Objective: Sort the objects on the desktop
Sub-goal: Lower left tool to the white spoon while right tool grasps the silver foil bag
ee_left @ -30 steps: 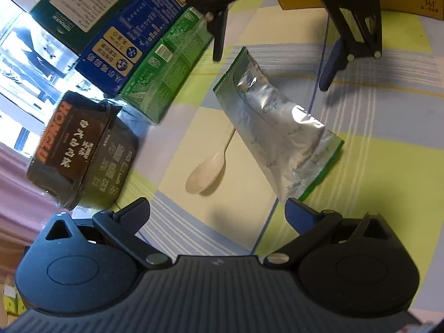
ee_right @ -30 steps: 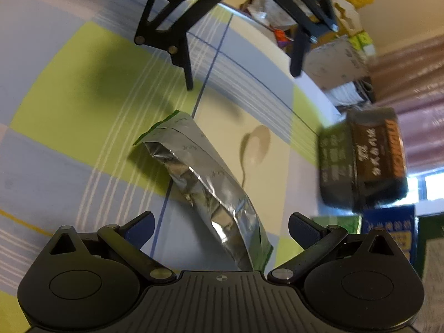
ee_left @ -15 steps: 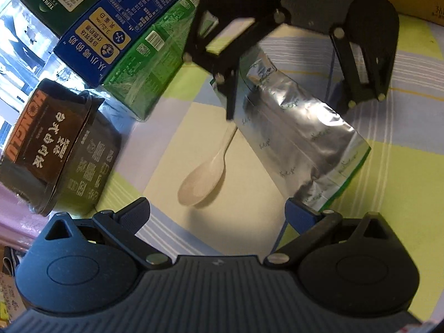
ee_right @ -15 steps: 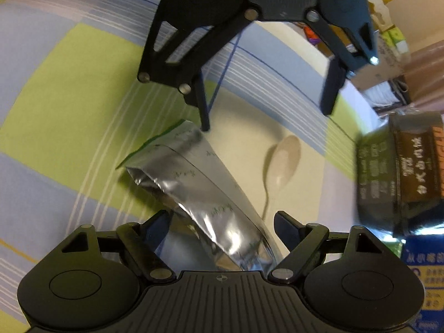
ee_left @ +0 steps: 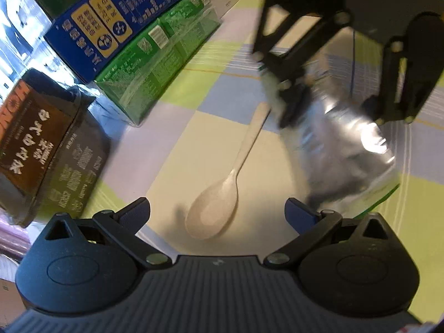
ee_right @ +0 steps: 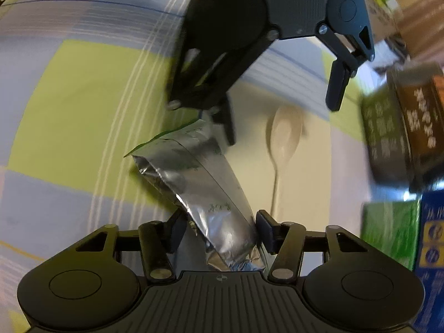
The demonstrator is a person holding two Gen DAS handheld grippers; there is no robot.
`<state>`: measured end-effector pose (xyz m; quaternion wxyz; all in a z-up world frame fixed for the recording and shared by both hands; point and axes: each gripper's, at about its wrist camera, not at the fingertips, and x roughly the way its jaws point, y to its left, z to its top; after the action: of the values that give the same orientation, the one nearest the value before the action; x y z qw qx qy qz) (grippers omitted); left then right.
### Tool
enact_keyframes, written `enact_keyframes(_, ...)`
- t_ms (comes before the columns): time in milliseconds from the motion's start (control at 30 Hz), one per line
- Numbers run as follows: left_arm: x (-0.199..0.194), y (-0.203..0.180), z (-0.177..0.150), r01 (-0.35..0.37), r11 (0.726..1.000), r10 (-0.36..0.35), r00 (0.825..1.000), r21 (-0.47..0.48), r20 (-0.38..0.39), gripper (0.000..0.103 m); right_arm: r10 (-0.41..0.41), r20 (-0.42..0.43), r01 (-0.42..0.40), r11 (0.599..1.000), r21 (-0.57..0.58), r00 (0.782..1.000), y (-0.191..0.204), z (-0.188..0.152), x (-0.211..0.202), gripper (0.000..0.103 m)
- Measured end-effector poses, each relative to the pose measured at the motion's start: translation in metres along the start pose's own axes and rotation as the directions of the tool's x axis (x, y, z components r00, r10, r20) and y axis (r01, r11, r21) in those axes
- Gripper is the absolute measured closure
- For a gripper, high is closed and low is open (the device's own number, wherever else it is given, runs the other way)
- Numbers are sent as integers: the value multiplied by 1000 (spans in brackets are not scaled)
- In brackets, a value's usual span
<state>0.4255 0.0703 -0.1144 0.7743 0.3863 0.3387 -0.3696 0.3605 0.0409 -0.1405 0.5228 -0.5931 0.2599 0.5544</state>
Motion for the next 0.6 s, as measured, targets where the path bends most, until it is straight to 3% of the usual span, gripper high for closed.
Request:
enact_keyframes(300, 12, 7, 8, 92, 994, -93, 995, -62, -24, 23, 22, -44, -18, 996, 87, 999, 8, -22, -7, 52)
enact_keyframes(433, 10, 7, 10, 118, 989, -122, 992, -92, -38, 43, 27, -44, -21, 990, 140, 999, 12, -28, -12, 52)
enact_keyframes(533, 7, 5, 10, 124, 985, -131, 990, -117, -54, 64, 30, -49, -21, 983, 180, 998, 14, -31, -15, 52)
enact_keyframes(600, 4, 2, 9, 127, 982, -138, 988, -143, -71, 70, 32, -52, -20, 978, 209, 998, 15, -32, -17, 53)
